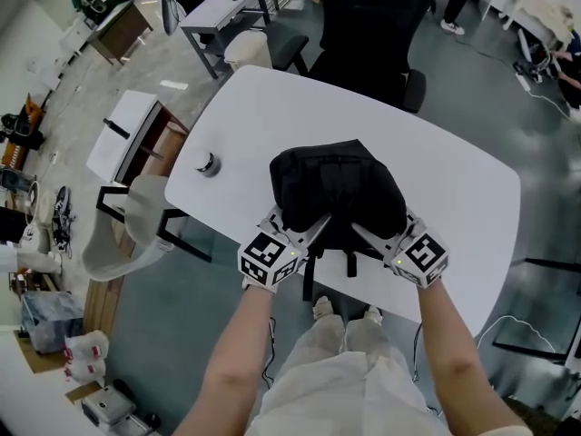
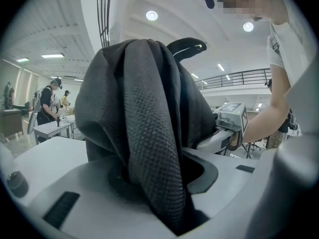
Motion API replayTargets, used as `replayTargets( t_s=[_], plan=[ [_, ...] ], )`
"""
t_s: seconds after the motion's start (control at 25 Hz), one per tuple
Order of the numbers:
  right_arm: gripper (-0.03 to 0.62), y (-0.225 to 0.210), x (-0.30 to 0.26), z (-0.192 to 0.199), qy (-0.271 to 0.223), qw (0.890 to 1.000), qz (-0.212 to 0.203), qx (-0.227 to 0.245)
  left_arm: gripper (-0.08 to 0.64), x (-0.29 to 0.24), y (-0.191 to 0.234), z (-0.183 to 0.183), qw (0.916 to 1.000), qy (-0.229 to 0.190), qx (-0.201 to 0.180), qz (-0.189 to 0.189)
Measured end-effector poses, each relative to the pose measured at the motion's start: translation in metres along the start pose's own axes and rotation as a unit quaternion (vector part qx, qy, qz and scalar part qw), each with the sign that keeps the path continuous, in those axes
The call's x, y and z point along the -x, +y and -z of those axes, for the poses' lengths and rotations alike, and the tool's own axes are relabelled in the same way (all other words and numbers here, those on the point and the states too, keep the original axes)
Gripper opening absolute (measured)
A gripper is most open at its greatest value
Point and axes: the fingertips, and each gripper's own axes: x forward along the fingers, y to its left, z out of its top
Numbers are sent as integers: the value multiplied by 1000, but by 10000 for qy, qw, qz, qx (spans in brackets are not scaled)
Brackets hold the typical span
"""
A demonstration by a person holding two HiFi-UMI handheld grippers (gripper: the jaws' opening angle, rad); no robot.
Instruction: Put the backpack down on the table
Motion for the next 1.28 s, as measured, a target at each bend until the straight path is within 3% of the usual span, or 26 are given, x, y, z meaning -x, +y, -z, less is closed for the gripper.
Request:
replayTargets(
  t_s=[0.52, 0.8, 1.28],
  plan=[
    [153, -4, 0, 1, 43, 9998, 169, -81, 166, -3, 4, 2, 9998, 70, 81, -153],
    [180, -7, 0, 3, 114, 9991, 343, -203, 221, -1, 8, 4, 9992, 127, 125, -358],
    [233, -10, 9, 3, 304, 9957, 793, -380, 285, 14, 13, 7, 9957, 254, 516, -730]
  ],
)
